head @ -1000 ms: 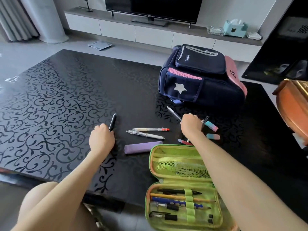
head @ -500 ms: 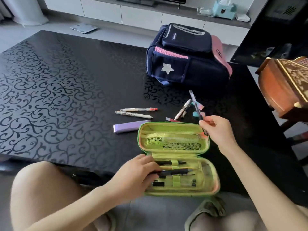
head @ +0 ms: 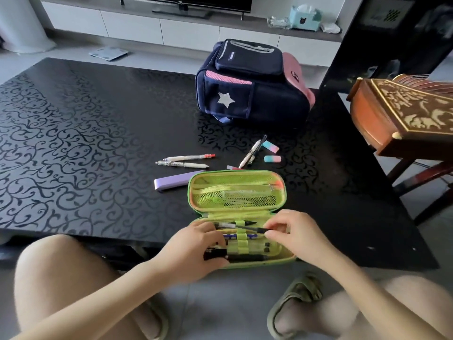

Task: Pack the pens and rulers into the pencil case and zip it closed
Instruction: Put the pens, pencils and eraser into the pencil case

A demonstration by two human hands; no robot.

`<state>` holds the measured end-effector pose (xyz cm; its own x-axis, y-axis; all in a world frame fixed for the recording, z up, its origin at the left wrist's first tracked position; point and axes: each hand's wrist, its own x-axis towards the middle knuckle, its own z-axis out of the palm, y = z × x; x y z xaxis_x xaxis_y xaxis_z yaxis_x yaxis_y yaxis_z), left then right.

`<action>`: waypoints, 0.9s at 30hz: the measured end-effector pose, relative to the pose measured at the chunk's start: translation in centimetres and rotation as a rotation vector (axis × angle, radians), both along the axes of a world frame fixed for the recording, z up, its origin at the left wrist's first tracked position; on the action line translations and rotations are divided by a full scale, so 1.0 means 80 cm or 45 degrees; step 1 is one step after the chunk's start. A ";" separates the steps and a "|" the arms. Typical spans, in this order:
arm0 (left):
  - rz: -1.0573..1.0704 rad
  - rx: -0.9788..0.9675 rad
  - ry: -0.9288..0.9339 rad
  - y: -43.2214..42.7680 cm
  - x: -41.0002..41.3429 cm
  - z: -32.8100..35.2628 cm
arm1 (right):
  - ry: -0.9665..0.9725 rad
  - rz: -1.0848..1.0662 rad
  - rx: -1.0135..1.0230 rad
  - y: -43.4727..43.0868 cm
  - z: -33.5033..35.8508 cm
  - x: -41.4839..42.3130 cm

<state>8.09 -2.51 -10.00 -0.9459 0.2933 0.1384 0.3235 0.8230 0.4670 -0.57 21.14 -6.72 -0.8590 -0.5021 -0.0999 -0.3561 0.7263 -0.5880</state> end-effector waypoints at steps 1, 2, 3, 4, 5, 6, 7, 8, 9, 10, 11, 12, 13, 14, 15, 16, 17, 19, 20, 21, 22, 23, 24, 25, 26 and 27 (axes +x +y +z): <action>0.029 0.007 0.030 -0.002 0.003 0.000 | 0.039 0.028 0.014 -0.005 -0.005 0.006; 0.070 0.021 0.051 -0.005 0.005 0.002 | 0.080 0.060 0.021 -0.009 -0.011 0.012; 0.121 0.036 0.063 -0.007 0.007 0.004 | 0.126 0.101 0.026 -0.013 -0.017 0.016; 0.176 0.045 0.082 -0.010 0.007 0.006 | 0.176 0.149 0.038 -0.017 -0.023 0.020; 0.229 0.045 0.109 -0.014 0.005 0.009 | 0.215 0.190 0.064 -0.020 -0.028 0.022; 0.275 0.036 0.136 -0.018 0.000 0.011 | 0.237 0.218 0.096 -0.022 -0.030 0.023; 0.319 0.023 0.161 -0.023 -0.007 0.013 | 0.241 0.240 0.132 -0.025 -0.029 0.023; 0.361 0.015 0.188 -0.028 -0.017 0.013 | 0.231 0.261 0.164 -0.027 -0.026 0.021; 0.398 0.006 0.209 -0.033 -0.028 0.012 | 0.206 0.278 0.183 -0.028 -0.021 0.018; 0.428 -0.008 0.220 -0.035 -0.040 0.012 | 0.178 0.287 0.173 -0.029 -0.014 0.014; 0.456 -0.023 0.211 -0.037 -0.052 0.010 | 0.144 0.279 0.145 -0.029 -0.007 0.009; 0.480 -0.036 0.199 -0.038 -0.064 0.011 | 0.115 0.253 0.105 -0.031 0.000 0.000; 0.505 -0.050 0.195 -0.038 -0.075 0.011 | 0.099 0.213 0.066 -0.032 0.007 -0.009; 0.533 -0.065 0.196 -0.039 -0.086 0.011 | 0.105 0.165 0.031 -0.035 0.013 -0.020; 0.578 -0.083 0.187 -0.041 -0.095 0.011 | 0.134 0.116 0.000 -0.038 0.017 -0.030; 0.646 -0.102 0.162 -0.044 -0.104 0.011 | 0.170 0.074 -0.018 -0.044 0.020 -0.042; 0.728 -0.132 0.119 -0.049 -0.111 0.010 | 0.201 0.044 -0.024 -0.051 0.021 -0.053; 0.864 -0.241 -0.025 -0.062 -0.123 0.009 | 0.241 0.024 0.000 -0.070 0.018 -0.075; 0.885 -0.295 -0.098 -0.069 -0.126 0.009 | 0.256 0.017 0.023 -0.078 0.015 -0.083; 0.874 -0.334 -0.157 -0.076 -0.128 0.007 | 0.262 0.006 0.047 -0.085 0.011 -0.091; 0.847 -0.358 -0.199 -0.084 -0.130 0.006 | 0.256 -0.008 0.062 -0.091 0.007 -0.100; 0.812 -0.379 -0.232 -0.092 -0.130 0.004 | 0.245 -0.019 0.064 -0.095 0.004 -0.106; 0.768 -0.406 -0.263 -0.100 -0.130 0.002 | 0.230 -0.026 0.057 -0.098 0.000 -0.111; 0.713 -0.441 -0.293 -0.108 -0.129 -0.001 | 0.221 -0.030 0.041 -0.100 -0.001 -0.114; 0.656 -0.470 -0.323 -0.116 -0.128 -0.003 | 0.214 -0.029 0.020 -0.103 -0.002 -0.115; 0.614 -0.474 -0.345 -0.123 -0.127 -0.004 | 0.211 -0.024 -0.003 -0.105 -0.003 -0.115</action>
